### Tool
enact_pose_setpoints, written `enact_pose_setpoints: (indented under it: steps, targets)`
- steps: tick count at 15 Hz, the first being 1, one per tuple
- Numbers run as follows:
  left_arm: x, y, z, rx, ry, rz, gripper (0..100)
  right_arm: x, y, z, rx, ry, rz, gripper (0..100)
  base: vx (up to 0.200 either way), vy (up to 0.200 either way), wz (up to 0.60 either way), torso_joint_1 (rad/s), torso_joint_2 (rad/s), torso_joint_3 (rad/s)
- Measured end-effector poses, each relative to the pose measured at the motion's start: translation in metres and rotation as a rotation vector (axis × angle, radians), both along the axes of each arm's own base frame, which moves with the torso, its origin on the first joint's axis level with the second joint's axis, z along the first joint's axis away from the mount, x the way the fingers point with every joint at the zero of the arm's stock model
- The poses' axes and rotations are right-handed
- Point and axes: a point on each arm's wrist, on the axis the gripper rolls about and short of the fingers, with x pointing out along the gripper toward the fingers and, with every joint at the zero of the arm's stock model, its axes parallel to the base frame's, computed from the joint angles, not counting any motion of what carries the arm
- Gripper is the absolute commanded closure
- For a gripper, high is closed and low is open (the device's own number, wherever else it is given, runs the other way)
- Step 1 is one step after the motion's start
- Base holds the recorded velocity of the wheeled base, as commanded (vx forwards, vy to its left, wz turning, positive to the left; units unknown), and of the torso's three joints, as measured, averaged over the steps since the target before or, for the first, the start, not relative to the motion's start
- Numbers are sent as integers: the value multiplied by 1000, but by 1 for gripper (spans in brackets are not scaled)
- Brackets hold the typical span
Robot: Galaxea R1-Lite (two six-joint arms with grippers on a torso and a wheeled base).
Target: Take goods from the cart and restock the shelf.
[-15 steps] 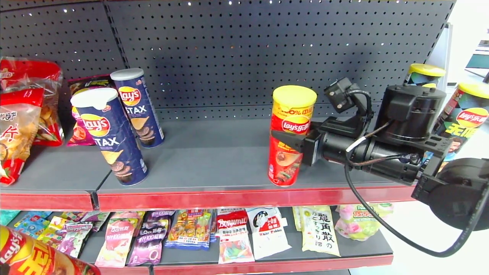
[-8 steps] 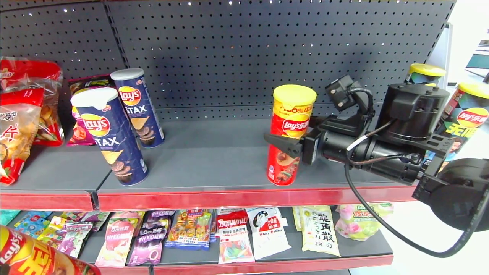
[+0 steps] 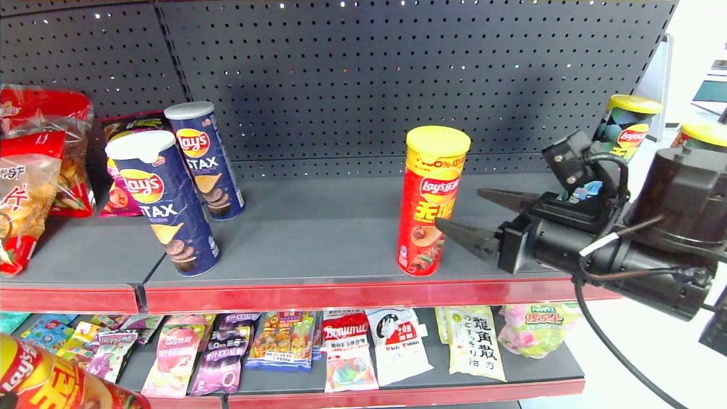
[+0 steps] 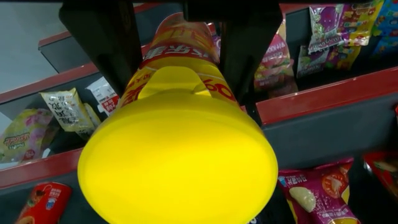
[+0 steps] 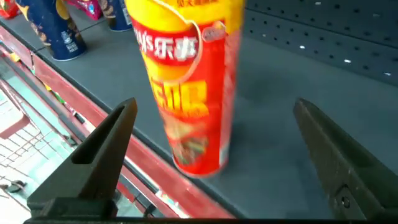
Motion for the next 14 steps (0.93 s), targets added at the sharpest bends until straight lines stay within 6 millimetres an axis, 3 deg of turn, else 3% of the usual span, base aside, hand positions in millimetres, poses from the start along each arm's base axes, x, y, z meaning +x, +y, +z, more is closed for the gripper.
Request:
enact_pose_setpoints:
  steps: [4,7,10,14]
  targets:
    - [2,1,0,5,10,1,100,-35,-30,7,9,-42,-61,0,0,0,0,0,0,0]
    - [7,2,3,36,-2,-6,100,-64,-75,8,-28,-71,-200,0,0,0,0,0,0,0]
    - [9,2,4,35,0,-26,100,-117,-115,2,-79,1,-355,0,0,0,0,0,0,0]
    - [10,0,4,23,4,-108,100,-215,-136,-24,-118,84,-496,0,0,0,0,0,0,0]
